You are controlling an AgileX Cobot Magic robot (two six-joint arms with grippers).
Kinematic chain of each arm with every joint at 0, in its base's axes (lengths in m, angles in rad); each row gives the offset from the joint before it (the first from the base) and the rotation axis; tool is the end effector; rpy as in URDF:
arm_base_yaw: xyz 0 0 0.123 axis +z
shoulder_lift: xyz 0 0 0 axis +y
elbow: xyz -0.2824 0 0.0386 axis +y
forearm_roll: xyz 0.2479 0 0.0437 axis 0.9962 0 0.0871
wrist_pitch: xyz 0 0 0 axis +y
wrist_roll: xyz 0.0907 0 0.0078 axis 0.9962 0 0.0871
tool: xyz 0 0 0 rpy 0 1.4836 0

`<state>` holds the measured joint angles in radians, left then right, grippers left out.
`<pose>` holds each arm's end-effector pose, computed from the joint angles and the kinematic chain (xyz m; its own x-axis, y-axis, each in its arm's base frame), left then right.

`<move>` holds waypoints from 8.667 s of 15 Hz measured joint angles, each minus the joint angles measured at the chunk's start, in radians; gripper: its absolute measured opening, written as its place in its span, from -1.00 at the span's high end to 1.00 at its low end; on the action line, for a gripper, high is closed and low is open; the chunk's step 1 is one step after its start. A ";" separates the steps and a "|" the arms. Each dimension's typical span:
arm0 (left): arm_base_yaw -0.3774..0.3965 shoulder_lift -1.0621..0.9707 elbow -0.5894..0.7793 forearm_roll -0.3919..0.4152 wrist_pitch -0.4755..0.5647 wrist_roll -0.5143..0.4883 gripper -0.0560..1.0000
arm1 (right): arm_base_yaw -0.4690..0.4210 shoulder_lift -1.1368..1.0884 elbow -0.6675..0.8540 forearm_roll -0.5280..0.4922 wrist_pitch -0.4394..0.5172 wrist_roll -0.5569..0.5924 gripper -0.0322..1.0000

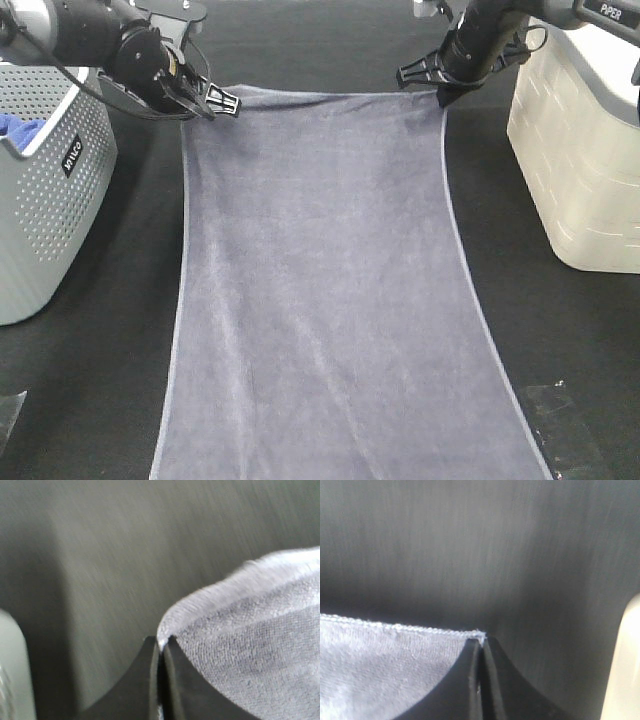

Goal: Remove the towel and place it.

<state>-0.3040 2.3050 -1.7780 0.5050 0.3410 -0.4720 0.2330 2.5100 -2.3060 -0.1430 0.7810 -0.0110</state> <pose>0.5009 -0.1416 0.1592 -0.6425 0.2101 -0.7369 0.1868 0.9756 0.1153 0.5461 0.1202 0.1805 -0.7339 -0.2894 -0.6145 -0.2528 0.9561 -0.1483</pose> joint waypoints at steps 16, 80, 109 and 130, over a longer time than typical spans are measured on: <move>0.074 0.290 -0.284 0.047 -0.429 -0.003 0.89 | -0.032 0.114 0.000 -0.145 -0.539 0.000 0.94; 0.084 -0.253 -0.526 -0.244 0.870 0.269 -0.28 | -0.049 -0.399 0.000 0.309 0.432 -0.019 -0.05; 0.084 -2.066 1.254 -0.521 0.713 0.452 -0.28 | -0.049 -1.830 1.713 0.205 0.258 -0.036 -0.05; 0.084 -2.066 1.260 -0.631 0.709 0.651 -0.28 | -0.049 -2.305 1.801 0.189 0.276 -0.036 -0.05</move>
<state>-0.2200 0.2390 -0.5180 -0.1260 1.0500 0.1790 0.1840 0.2050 -0.5050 0.0460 1.0570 -0.0470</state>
